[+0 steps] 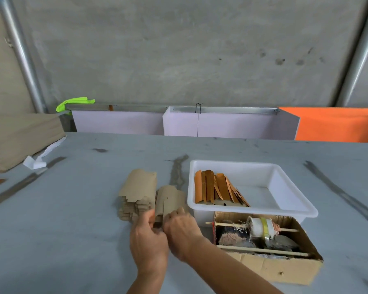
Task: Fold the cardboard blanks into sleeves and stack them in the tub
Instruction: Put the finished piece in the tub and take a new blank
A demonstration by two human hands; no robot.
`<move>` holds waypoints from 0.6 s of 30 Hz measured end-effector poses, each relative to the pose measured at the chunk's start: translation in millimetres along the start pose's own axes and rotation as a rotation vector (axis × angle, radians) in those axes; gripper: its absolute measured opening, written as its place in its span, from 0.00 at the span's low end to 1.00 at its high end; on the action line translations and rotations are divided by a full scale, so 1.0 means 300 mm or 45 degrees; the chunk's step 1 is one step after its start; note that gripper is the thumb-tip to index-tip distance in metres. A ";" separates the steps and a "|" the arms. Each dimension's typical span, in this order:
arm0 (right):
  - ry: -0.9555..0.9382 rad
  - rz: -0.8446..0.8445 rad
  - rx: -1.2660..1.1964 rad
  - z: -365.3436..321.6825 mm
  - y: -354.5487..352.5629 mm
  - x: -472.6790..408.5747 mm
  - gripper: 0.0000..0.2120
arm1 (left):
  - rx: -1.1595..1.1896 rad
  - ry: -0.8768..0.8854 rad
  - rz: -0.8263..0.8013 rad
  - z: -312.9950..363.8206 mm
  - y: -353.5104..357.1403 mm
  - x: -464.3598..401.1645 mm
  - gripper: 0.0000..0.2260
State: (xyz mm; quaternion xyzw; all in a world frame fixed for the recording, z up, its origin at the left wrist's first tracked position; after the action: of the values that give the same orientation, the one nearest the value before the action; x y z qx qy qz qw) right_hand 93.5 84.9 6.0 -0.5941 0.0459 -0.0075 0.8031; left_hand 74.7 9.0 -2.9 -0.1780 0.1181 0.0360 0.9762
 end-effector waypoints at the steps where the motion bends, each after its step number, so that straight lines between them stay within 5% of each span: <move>1: 0.028 -0.043 -0.002 -0.009 0.017 0.001 0.13 | 0.002 -0.008 -0.010 -0.006 -0.005 0.011 0.18; 13: 0.200 -0.018 -0.252 -0.018 0.020 0.022 0.08 | 0.050 -0.118 -0.067 -0.077 -0.019 0.060 0.19; 15: 0.262 0.119 -0.251 -0.026 -0.014 0.037 0.08 | 0.082 -0.141 -0.074 -0.081 -0.022 0.061 0.18; 18: 0.347 0.306 -0.306 -0.028 -0.088 0.076 0.22 | 0.122 -0.160 -0.077 -0.081 -0.031 0.047 0.17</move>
State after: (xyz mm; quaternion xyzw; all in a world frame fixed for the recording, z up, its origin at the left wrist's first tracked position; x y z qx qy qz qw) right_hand 116.7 67.5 27.3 -0.6693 0.2252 0.0136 0.7079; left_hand 84.2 -7.8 -25.2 -0.1322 0.0529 0.0117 0.9897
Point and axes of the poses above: each hand's wrist, its own x-axis away from the middle knuckle, its own y-axis out of the palm, z = x × y, the point moved 1 cm from there along -x, towards the middle knuckle, and after that the axes turned 3 degrees about x, right-handed, at the moved point
